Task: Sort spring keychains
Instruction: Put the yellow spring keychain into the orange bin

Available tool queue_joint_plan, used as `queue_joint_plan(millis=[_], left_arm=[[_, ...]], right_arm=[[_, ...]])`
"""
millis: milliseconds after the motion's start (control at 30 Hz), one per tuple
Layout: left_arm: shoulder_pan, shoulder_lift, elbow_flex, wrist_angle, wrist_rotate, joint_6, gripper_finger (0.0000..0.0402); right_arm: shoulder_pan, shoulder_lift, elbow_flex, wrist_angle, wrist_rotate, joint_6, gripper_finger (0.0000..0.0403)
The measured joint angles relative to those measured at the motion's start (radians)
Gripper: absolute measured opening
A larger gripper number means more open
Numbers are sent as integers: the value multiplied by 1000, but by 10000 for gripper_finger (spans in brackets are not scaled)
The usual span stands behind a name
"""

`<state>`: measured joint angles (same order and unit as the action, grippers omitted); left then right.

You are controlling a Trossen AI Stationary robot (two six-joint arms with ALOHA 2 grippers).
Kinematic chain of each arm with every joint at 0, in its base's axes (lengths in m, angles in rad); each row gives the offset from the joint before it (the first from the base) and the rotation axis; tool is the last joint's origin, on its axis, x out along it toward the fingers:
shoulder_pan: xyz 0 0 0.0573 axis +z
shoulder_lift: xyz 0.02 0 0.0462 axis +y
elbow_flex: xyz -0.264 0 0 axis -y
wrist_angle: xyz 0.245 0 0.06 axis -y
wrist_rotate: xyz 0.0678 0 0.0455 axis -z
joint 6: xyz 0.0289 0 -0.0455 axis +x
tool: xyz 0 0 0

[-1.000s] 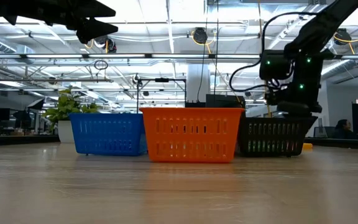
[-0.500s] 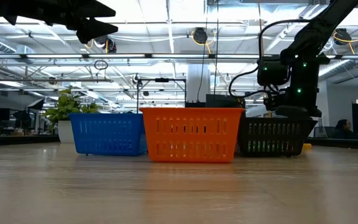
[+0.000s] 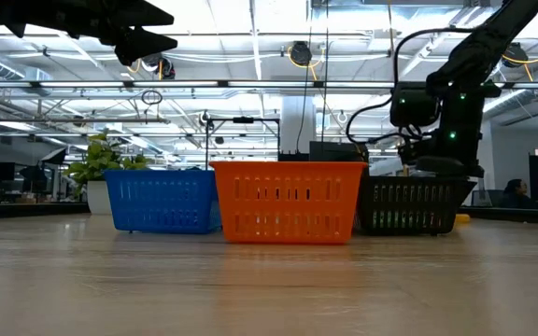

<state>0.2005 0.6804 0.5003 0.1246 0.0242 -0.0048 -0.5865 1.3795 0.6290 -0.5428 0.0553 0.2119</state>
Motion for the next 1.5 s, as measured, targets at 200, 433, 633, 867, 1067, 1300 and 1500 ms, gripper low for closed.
queue_joint_plan(millis=[200, 433, 633, 867, 1067, 1300, 1500], left_arm=[[0, 0, 0, 0, 0, 0, 308], [0, 0, 0, 0, 0, 0, 308], [0, 0, 0, 0, 0, 0, 308], [0, 0, 0, 33, 0, -17, 308], [0, 0, 0, 42, 0, -17, 308], [0, 0, 0, 34, 1, -18, 308], [0, 0, 0, 28, 1, -16, 308]], right_arm=[[19, -69, -8, 95, -3, -15, 3], [52, -182, -5, 250, -8, -15, 1], [127, -235, -4, 444, -8, -15, 0], [284, -220, -3, 747, -11, -26, 0], [414, -199, -3, 937, -115, -71, 0], [532, -98, -3, 1165, -113, -116, 0], [562, 12, -3, 1314, -129, -122, 0]])
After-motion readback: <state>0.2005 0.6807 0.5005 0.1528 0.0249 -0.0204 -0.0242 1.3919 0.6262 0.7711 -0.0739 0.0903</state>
